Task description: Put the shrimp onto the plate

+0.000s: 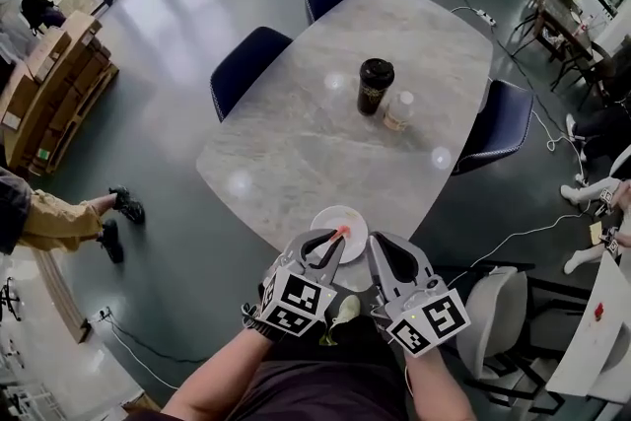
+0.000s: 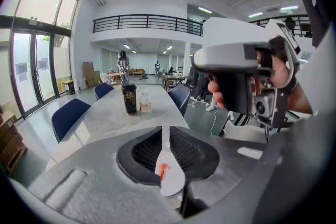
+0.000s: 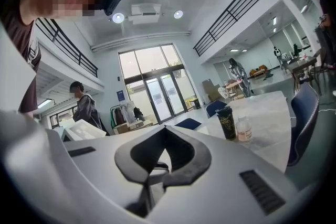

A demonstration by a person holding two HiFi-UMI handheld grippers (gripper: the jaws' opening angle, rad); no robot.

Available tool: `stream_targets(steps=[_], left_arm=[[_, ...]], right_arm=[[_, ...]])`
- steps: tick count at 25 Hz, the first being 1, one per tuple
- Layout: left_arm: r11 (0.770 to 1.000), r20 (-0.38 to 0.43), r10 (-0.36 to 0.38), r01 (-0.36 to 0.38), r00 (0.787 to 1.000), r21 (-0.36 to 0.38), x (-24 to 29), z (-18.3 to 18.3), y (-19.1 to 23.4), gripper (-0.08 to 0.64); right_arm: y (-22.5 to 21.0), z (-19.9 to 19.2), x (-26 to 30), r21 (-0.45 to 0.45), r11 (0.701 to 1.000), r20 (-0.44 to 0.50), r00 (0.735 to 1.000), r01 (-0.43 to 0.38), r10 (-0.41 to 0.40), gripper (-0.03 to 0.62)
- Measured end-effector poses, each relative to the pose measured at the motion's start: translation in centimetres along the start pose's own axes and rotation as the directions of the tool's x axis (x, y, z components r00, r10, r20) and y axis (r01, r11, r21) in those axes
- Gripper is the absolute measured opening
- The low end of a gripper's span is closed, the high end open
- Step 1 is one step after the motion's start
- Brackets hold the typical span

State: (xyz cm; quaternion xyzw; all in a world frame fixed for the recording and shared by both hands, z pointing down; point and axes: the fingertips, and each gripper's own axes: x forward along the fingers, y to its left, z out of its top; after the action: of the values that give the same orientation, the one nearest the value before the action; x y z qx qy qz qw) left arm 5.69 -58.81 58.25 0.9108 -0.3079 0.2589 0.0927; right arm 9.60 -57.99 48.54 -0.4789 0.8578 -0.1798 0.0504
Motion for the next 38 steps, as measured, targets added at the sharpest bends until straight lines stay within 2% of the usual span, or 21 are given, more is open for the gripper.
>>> stream_targets(steps=[7,11,12,17,20,25,33,38], left_arm=[[1.000,0.132,0.020,-0.020,0.991,-0.007,-5.3,6.3,-0.1,0.054],[0.999,0.192,0.032,-0.031,0.981,-0.009,-7.2,8.7,-0.6,0.045],[0.999,0.206,0.035,-0.034,0.978,-0.011,-7.6,9.3,-0.8,0.008],[0.999,0.265,0.031,-0.027,0.964,-0.017,-10.1,11.6,-2.1,0.008],[0.999,0.315,0.038,-0.032,0.948,-0.023,-11.3,13.3,-3.3,0.008],[0.997,0.420,0.074,-0.057,0.905,-0.054,-13.2,15.4,-4.5,0.008],[0.994,0.483,0.107,-0.075,0.869,-0.085,-14.9,17.5,-5.2,0.008],[0.992,0.483,0.126,-0.097,0.866,-0.084,-15.7,18.4,-5.4,0.008]], right_arm=[[3.0,3.2,-0.8,-0.040,0.999,0.004,1.000,-0.021,0.022,0.002],[3.9,4.1,-1.6,-0.052,0.998,-0.002,1.000,-0.030,0.030,0.002],[4.2,4.2,-1.8,-0.054,0.998,-0.005,0.999,-0.034,0.033,0.002],[5.6,5.3,-2.7,-0.070,0.997,-0.003,0.999,-0.043,0.043,0.002],[6.1,6.5,-3.4,-0.083,0.995,0.013,0.998,-0.061,0.062,0.002],[6.8,8.6,-4.3,-0.112,0.990,0.063,0.994,-0.084,0.091,0.002],[7.6,10.3,-5.1,-0.157,0.982,0.080,0.990,-0.107,0.121,0.002],[8.3,11.6,-5.4,-0.181,0.975,0.082,0.986,-0.125,0.142,0.002]])
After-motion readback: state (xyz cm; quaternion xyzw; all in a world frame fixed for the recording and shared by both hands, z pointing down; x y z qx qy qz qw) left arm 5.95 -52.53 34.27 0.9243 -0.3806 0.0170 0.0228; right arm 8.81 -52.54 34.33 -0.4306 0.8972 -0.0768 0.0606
